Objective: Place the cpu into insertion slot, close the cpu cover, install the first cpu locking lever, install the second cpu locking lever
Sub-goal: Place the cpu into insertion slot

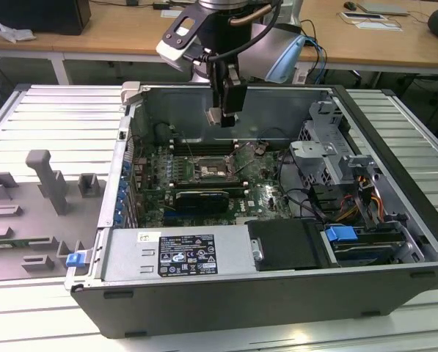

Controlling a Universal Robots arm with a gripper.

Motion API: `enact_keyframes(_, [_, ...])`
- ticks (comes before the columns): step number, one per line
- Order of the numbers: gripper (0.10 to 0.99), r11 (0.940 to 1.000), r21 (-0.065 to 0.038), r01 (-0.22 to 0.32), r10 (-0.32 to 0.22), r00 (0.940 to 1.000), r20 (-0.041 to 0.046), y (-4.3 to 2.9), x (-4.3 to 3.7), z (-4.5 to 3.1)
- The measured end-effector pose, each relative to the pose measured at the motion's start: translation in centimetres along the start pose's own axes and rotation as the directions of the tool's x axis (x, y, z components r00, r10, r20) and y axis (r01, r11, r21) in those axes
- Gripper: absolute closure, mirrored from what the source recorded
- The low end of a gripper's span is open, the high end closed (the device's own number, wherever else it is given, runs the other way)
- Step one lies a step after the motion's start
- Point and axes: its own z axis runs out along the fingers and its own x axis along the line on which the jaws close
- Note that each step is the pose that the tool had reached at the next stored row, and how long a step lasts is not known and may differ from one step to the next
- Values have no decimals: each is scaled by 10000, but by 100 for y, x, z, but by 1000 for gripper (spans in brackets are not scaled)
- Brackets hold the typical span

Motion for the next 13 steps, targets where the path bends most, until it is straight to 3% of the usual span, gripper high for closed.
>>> enact_keyframes(8, [545, 10000, 5, -22, 22, 10000, 34, -3, -1, 35])
enact_keyframes(13, [545, 9989, -7, -479, 479, 9988, 76, -3, -1, 39])
